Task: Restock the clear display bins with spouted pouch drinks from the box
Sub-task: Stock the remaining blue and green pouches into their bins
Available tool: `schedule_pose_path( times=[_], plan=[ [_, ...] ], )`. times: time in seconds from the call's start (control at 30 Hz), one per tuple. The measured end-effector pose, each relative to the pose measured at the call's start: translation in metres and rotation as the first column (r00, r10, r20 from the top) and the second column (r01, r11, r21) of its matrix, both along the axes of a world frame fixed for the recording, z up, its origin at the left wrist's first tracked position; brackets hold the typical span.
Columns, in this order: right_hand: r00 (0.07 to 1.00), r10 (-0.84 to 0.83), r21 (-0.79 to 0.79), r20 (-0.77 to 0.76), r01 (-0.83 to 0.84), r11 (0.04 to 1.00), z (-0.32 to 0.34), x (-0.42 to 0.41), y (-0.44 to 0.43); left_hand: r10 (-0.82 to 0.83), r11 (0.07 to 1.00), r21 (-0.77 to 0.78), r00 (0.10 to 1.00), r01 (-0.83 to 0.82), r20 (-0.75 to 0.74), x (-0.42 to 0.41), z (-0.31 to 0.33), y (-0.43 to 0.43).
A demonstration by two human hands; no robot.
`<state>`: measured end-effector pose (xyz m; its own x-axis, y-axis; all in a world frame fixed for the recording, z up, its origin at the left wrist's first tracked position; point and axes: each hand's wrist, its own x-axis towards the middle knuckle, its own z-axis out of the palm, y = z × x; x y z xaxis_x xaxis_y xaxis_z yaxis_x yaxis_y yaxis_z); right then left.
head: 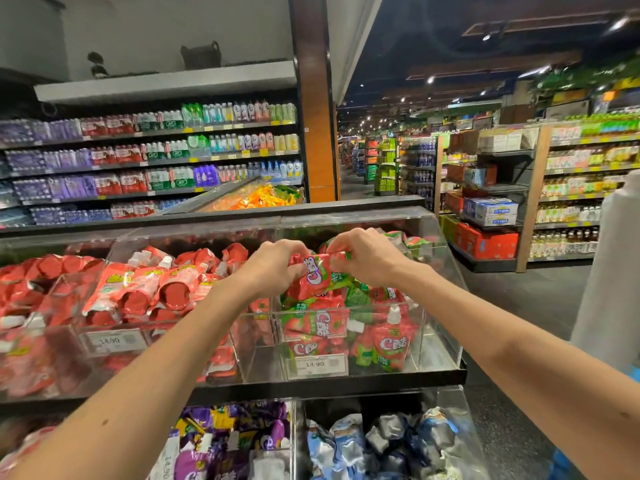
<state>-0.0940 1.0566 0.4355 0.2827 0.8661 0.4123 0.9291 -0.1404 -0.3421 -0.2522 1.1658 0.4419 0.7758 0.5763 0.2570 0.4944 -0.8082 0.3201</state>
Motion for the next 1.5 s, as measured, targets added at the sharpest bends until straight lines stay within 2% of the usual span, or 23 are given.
schedule_pose_path(
  times=[0.17, 0.4, 0.47, 0.53, 0.57, 0.63, 0.67, 0.77, 0.87, 0.97, 1.03, 1.1, 1.17, 1.27, 1.33, 1.5],
  plan=[
    [0.998, -0.037, -0.094, 0.053, 0.042, 0.995, -0.006, -0.009, 0.005, 0.128, 0.949, 0.307, 0.975, -0.067, -0.183, 0.001, -0.007, 0.001],
    [0.997, -0.06, -0.07, 0.048, 0.063, 0.996, -0.03, -0.012, 0.005, 0.111, 0.94, 0.338, 0.974, -0.039, -0.195, 0.001, -0.019, 0.004],
    [0.998, -0.051, -0.045, 0.032, 0.052, 0.998, -0.036, -0.016, -0.004, 0.067, 0.957, 0.287, 0.992, -0.033, -0.108, -0.005, -0.022, 0.003],
    [0.998, -0.054, 0.076, 0.01, 0.053, 0.996, -0.044, -0.023, -0.024, -0.022, 0.967, 0.255, 0.995, -0.002, 0.094, -0.011, -0.028, -0.005],
    [0.998, -0.064, 0.174, 0.0, 0.063, 0.983, -0.05, -0.027, -0.04, -0.102, 0.965, 0.259, 0.969, 0.041, 0.225, -0.011, -0.034, -0.014],
    [0.996, -0.075, 0.345, -0.042, 0.085, 0.935, -0.067, -0.039, -0.084, -0.275, 0.953, 0.248, 0.849, 0.176, 0.452, -0.007, -0.048, -0.046],
    [0.993, -0.086, 0.398, -0.08, 0.111, 0.91, -0.08, -0.046, -0.111, -0.352, 0.935, 0.238, 0.78, 0.264, 0.517, -0.004, -0.058, -0.068],
    [0.945, -0.211, 0.395, -0.248, 0.298, 0.869, -0.135, -0.064, -0.197, -0.518, 0.838, 0.197, 0.625, 0.51, 0.584, 0.019, -0.099, -0.138],
    [0.784, -0.434, 0.265, -0.443, 0.577, 0.772, -0.201, -0.072, -0.292, -0.578, 0.715, 0.024, 0.571, 0.699, 0.584, 0.054, -0.159, -0.217],
    [0.512, -0.623, 0.105, -0.592, 0.815, 0.57, -0.263, -0.069, -0.385, -0.637, 0.574, -0.19, 0.58, 0.796, 0.508, 0.095, -0.225, -0.311],
    [0.334, -0.692, 0.01, -0.641, 0.904, 0.427, -0.296, -0.061, -0.444, -0.704, 0.44, -0.328, 0.548, 0.836, 0.451, 0.124, -0.262, -0.38],
    [0.174, -0.728, -0.092, -0.664, 0.946, 0.31, -0.326, -0.049, -0.495, -0.792, 0.303, -0.421, 0.471, 0.855, 0.388, 0.156, -0.295, -0.444],
    [0.006, -0.722, -0.215, -0.692, 0.953, 0.214, -0.357, -0.03, -0.546, -0.88, 0.247, -0.478, 0.401, 0.843, 0.253, 0.193, -0.33, -0.508],
    [-0.178, -0.724, -0.325, -0.666, 0.943, 0.067, -0.408, 0.004, -0.617, -0.938, 0.272, -0.57, 0.346, 0.775, 0.023, 0.25, -0.386, -0.587],
    [-0.3, -0.691, -0.448, -0.658, 0.893, 0.04, -0.446, 0.031, -0.66, -0.948, 0.311, -0.583, 0.287, 0.75, -0.136, 0.289, -0.43, -0.634],
    [-0.504, -0.624, -0.738, -0.598, 0.65, 0.182, -0.525, 0.082, -0.713, -0.819, 0.572, -0.63, 0.333, 0.525, -0.467, 0.36, -0.522, -0.676]
  ],
)
